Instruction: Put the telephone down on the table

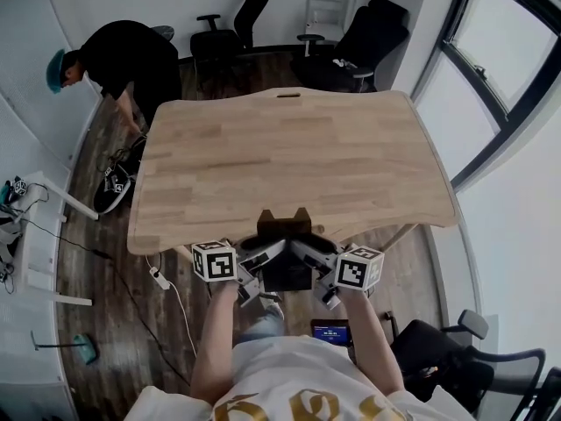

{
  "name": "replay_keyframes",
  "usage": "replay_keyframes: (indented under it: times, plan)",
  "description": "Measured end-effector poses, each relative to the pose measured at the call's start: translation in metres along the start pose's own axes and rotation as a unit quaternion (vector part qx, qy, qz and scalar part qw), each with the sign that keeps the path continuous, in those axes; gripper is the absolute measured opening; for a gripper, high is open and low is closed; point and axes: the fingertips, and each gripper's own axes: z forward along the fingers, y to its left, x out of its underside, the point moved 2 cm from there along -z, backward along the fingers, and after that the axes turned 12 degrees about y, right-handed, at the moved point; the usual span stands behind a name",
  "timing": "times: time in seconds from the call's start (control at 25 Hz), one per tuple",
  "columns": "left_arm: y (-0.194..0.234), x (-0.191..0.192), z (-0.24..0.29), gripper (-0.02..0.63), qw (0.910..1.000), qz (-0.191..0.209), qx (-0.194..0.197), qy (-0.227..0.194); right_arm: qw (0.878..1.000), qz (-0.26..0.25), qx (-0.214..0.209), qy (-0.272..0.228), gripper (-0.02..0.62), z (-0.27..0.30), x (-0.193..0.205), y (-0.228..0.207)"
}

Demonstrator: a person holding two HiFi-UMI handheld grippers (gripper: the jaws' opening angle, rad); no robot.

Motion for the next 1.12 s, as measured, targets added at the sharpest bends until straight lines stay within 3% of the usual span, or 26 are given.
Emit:
replay_keyframes:
  times: [0.4,0.64,1.12]
  plan:
    - [0.091,-0.114,-0.005,0.21,0.9999,0.002,0.003,0.016,1.0,0.015,0.002,-0.002,0.199,0.091,-0.098,-0.055]
    - [0.125,-0.148,-0.003,0.21,0.9993,0.009,0.018,0.032,1.0,0.019,0.017,-0.019,0.199,0.12,-0.125,-0.077]
    - [0.138,-0.198,0.019,0.21,0.9983,0.016,0.04,0.038,0.998,0.004,0.042,-0.052,0.199,0.122,-0.174,-0.097]
